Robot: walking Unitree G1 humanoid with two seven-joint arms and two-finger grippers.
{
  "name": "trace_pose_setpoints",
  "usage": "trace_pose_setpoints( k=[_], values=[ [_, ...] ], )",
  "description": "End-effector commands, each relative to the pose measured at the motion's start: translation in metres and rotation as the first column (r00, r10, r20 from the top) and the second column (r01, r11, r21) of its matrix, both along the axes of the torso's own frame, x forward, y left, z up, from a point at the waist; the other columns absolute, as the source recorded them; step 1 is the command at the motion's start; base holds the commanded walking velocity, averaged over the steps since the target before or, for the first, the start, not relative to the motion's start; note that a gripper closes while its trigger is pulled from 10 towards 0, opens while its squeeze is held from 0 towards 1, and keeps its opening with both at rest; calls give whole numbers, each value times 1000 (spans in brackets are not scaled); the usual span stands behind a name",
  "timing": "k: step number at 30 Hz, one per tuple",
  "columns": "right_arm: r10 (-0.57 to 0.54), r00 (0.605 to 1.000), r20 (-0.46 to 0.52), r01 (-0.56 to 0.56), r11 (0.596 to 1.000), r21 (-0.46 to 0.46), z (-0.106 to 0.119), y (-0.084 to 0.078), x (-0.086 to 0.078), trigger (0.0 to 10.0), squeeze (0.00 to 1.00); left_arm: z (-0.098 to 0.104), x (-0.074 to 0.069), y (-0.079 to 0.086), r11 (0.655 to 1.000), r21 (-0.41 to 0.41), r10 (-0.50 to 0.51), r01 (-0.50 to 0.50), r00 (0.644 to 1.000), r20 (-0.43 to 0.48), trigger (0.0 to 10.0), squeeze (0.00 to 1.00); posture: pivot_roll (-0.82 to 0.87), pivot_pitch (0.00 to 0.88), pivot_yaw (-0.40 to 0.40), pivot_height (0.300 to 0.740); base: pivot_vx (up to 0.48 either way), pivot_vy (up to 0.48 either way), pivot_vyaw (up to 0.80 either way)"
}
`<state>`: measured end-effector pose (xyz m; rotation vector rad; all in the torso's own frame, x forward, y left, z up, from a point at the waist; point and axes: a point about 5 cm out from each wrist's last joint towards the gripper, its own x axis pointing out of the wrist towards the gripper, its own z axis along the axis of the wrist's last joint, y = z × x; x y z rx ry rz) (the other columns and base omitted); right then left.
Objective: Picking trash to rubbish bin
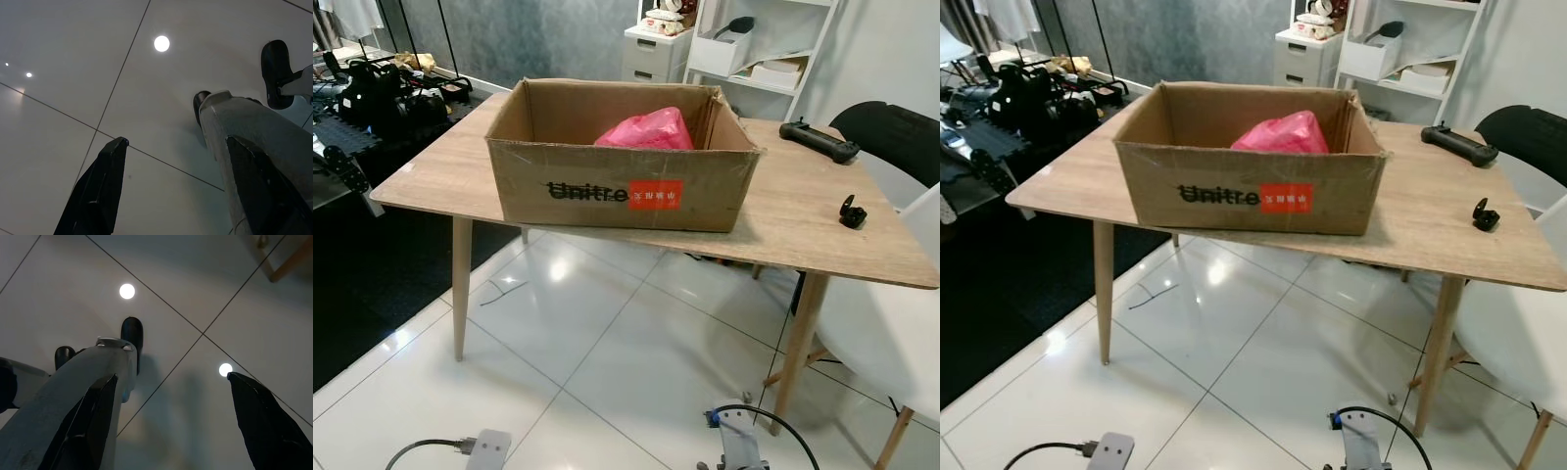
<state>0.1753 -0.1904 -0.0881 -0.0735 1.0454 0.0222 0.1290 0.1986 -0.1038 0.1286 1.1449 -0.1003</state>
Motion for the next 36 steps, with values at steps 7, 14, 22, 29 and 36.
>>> trace_pose_setpoints(
  k=[7,14,22,29,36],
  values=[
    [-77,996,39,81,992,-93,5,-13,8,10000,0,2,5,-1,996,11,-92,92,996,2,10000,0,18,5,-8,740,0,0,0],
    [78,997,-23,-81,987,-142,0,-11,-2,10000,0,3,0,18,992,29,121,-121,992,22,10000,0,45,31,-29,740,0,0,0],
    [115,993,-19,-116,981,-155,1,-11,1,10000,0,3,-7,32,977,88,191,-192,981,23,10000,0,64,79,-31,740,0,0,0],
    [166,984,-67,-174,975,-140,-5,-3,-12,10000,0,1,-28,49,903,111,415,-415,910,27,10000,0,97,82,-53,740,0,0,0],
    [165,984,-68,-174,974,-146,-4,-4,-8,10000,0,0,-29,44,924,112,368,-366,930,6,10000,0,103,46,-34,740,0,0,0]
  ],
)
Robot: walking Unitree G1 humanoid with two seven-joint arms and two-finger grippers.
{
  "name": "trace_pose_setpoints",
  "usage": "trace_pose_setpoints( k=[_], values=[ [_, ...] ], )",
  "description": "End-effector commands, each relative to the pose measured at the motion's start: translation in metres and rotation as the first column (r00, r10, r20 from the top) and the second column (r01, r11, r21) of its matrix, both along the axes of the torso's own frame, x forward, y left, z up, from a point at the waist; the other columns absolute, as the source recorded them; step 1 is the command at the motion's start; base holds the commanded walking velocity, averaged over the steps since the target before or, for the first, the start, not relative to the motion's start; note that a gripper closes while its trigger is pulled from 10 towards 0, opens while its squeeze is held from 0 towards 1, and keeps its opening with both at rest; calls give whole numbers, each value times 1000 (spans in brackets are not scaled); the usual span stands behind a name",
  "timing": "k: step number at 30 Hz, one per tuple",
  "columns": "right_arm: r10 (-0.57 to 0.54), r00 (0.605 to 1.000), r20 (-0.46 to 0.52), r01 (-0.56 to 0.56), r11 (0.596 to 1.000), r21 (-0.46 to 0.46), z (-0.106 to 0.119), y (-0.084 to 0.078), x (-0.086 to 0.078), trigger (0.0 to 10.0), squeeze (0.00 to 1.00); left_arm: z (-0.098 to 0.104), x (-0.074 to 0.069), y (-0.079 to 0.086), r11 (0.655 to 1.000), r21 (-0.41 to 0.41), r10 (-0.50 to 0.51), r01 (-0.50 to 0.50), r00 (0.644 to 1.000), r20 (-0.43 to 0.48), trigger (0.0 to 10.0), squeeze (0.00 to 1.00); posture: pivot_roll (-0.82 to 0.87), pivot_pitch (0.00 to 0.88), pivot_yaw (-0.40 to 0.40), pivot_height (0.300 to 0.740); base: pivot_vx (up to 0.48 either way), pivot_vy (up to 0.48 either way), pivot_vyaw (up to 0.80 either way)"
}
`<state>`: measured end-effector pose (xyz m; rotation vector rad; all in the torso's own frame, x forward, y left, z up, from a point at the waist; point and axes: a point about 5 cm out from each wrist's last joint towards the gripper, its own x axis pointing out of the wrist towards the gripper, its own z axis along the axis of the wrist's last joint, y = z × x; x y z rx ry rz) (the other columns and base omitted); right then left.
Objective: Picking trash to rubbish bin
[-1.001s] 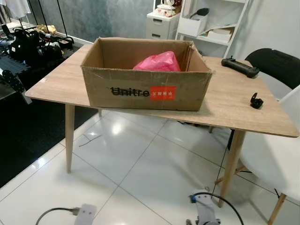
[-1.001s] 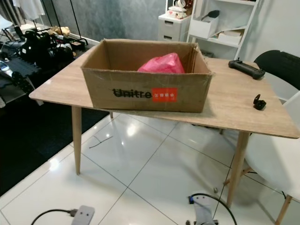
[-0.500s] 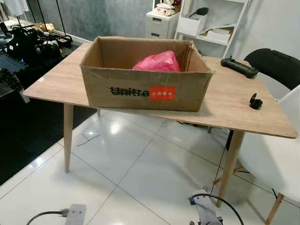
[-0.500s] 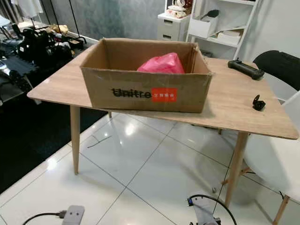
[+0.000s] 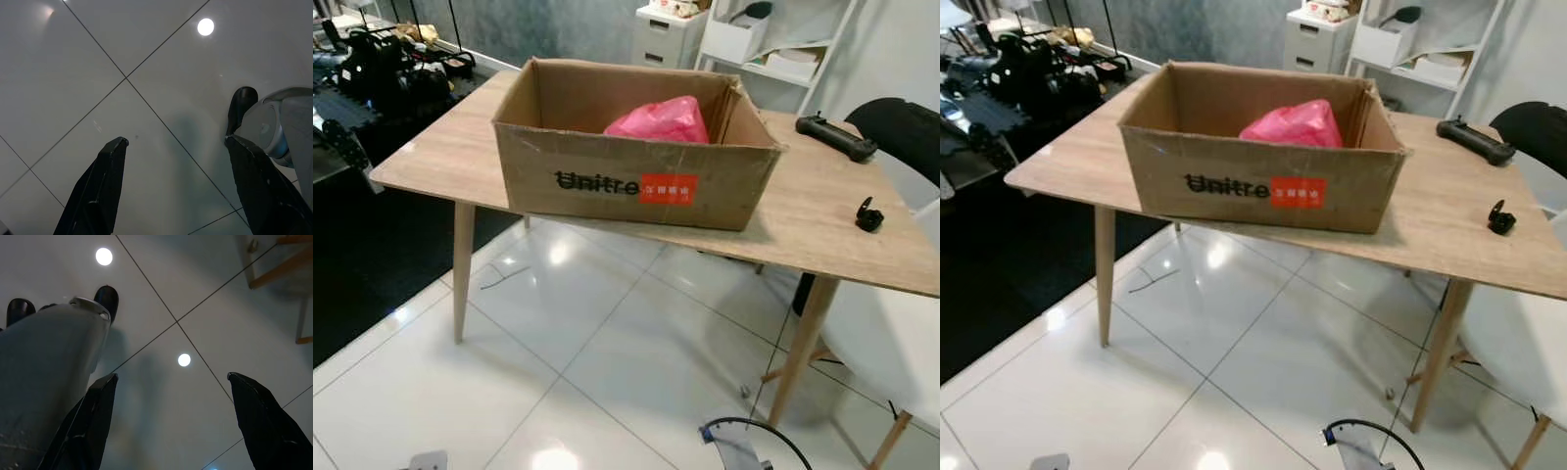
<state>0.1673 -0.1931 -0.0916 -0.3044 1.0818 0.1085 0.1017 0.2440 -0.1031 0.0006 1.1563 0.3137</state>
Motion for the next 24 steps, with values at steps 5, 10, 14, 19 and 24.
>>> trace_pose_setpoints(
  k=[5,10,14,19,24],
  values=[
    [90,996,1,-90,996,0,2,10,7,10000,0,5,19,-4,996,2,-93,93,995,46,10000,0,111,45,-48,740,0,0,0],
    [114,993,-6,-114,993,-5,2,12,8,10000,0,9,38,-15,993,-61,-91,100,987,131,10000,0,116,27,-48,740,0,0,0],
    [113,994,-11,-113,994,-8,2,11,8,10000,0,7,44,-37,971,-112,-194,211,970,147,10000,0,114,21,-44,740,0,0,0],
    [113,994,-15,-113,994,-9,2,11,8,10000,0,7,44,-40,964,-118,-221,240,964,150,10000,0,108,24,-41,740,0,0,0],
    [108,994,-24,-108,994,-9,1,10,5,10000,0,6,43,-44,950,-142,-259,280,954,149,10000,0,101,33,-38,740,0,0,0]
  ],
)
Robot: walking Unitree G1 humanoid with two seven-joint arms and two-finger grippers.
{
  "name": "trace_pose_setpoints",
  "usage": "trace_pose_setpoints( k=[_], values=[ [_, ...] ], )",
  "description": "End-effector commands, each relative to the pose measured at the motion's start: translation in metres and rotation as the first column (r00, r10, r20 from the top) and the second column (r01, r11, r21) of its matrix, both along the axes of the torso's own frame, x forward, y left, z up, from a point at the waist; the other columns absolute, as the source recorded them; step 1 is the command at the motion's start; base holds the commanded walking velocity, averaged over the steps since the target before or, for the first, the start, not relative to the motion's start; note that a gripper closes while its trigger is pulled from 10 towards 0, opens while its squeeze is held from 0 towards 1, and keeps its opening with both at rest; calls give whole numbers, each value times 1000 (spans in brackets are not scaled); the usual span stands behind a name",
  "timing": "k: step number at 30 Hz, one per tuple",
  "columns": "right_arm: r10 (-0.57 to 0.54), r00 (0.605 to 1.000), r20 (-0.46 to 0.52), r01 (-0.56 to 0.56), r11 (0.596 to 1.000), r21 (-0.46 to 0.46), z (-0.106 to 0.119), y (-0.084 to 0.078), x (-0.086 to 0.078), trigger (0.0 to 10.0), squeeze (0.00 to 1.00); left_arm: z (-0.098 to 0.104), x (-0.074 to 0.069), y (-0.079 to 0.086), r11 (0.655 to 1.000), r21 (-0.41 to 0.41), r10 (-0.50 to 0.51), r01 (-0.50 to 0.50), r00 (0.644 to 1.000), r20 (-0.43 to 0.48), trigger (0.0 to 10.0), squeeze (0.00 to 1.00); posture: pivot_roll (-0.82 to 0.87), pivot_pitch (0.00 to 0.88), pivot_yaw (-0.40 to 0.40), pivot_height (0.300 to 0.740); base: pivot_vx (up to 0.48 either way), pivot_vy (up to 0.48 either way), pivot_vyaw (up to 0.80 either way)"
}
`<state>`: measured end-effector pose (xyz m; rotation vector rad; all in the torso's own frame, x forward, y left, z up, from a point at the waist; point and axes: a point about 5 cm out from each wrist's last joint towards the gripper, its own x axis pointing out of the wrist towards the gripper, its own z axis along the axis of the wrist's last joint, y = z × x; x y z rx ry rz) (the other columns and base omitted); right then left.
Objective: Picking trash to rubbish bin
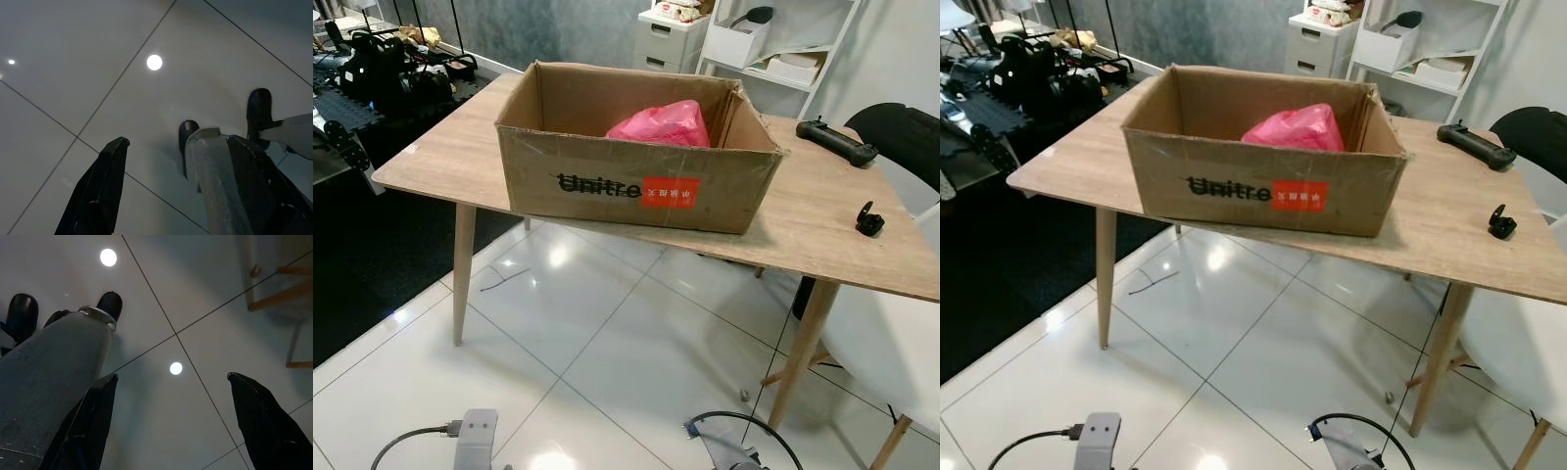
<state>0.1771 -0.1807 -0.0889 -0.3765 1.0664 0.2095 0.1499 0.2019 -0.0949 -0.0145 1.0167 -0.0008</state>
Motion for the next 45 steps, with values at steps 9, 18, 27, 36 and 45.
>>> trace_pose_setpoints(
  k=[9,18,27,36,45],
  values=[
    [-16,999,-37,16,1000,-5,-3,-5,-8,10000,0,-2,-3,-7,999,-17,-43,43,999,-13,10000,0,99,36,-41,740,0,0,-800],
    [-9,999,-45,9,1000,-8,-4,-6,-10,10000,0,-1,-1,-8,999,-32,-40,40,999,-5,10000,0,98,35,-40,740,0,0,-800],
    [3,998,-60,-4,1000,-12,-6,-6,-14,10000,0,0,1,-7,999,-37,-39,39,999,0,10000,0,97,36,-36,740,0,0,-800],
    [13,998,-69,-14,1000,-16,-7,-5,-17,10000,0,0,2,-6,999,-37,-38,38,999,2,10000,0,99,36,-35,740,0,0,-800],
    [34,996,-83,-36,999,-18,-9,-3,-21,10000,0,-1,0,-5,999,-24,-36,36,999,-1,10000,0,116,34,-37,740,0,0,-800]
  ],
)
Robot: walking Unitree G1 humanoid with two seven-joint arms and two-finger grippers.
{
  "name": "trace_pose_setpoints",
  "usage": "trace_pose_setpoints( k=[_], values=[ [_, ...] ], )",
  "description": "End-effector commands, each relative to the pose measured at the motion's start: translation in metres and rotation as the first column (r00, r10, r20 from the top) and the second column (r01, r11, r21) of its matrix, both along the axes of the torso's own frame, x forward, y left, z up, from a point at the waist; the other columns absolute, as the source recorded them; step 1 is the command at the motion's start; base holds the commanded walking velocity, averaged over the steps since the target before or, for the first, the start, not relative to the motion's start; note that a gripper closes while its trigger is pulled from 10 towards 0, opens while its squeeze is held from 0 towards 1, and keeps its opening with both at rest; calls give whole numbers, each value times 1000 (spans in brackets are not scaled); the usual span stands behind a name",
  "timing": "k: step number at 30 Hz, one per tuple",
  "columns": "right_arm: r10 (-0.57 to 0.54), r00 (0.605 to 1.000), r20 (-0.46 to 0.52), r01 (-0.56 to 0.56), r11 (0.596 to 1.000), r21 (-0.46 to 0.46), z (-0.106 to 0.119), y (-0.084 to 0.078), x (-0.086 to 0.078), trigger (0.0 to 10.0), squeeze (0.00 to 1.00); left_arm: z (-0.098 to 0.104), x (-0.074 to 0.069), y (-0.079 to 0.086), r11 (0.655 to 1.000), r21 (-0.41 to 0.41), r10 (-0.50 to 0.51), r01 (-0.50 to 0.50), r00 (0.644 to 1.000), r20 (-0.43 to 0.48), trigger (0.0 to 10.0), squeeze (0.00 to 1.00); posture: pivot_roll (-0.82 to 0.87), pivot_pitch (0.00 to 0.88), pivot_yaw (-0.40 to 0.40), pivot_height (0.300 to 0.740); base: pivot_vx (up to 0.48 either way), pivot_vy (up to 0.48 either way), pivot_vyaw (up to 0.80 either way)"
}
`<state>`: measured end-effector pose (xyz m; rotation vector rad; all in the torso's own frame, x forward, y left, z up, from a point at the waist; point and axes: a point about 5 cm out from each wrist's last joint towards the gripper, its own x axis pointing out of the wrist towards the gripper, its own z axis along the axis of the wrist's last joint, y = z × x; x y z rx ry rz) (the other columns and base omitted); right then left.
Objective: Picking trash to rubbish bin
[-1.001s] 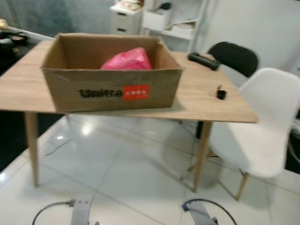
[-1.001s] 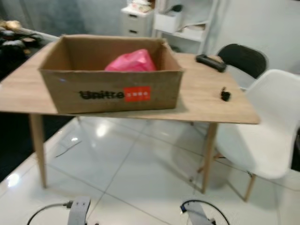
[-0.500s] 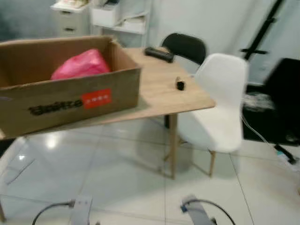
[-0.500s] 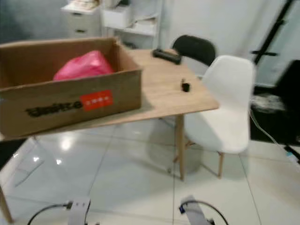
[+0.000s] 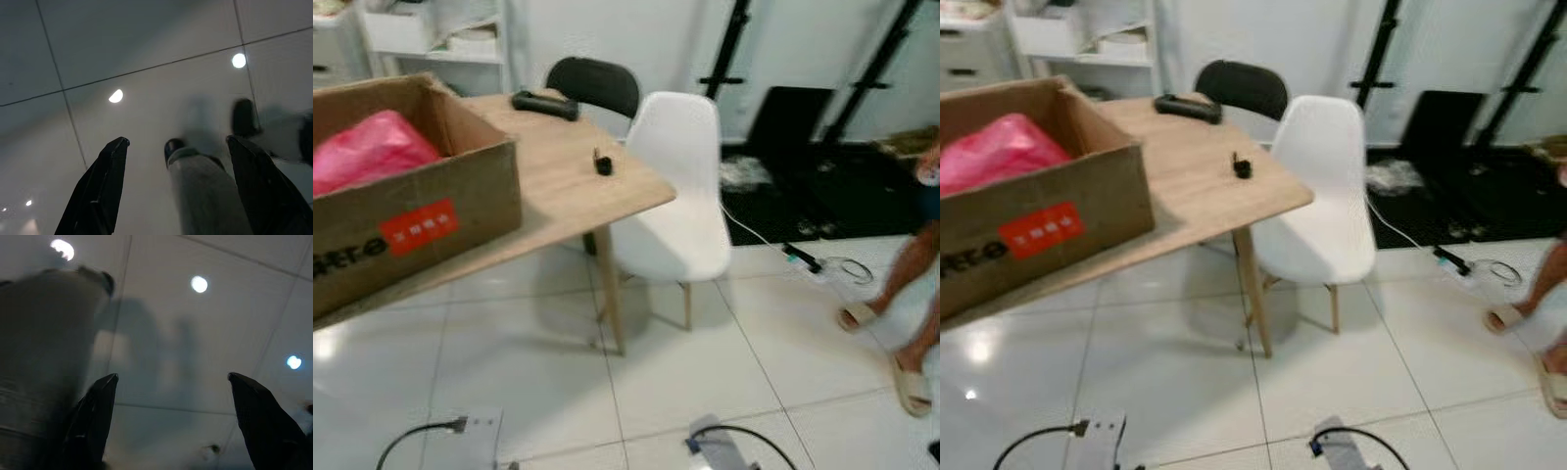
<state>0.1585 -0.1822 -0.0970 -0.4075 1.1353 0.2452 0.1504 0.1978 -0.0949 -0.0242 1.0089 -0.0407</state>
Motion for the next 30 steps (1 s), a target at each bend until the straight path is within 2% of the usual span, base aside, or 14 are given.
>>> trace_pose_setpoints(
  k=[1,30],
  values=[
    [3,1000,-10,-3,1000,-1,-1,-1,-2,10000,0,-1,-1,-1,1000,5,-9,9,1000,-9,10000,0,117,37,-34,740,0,0,-800],
    [31,999,-28,-31,999,-16,-3,-2,-10,10000,0,-2,-3,0,1000,7,-19,19,1000,-21,10000,0,113,35,-39,740,0,0,-800]
  ],
)
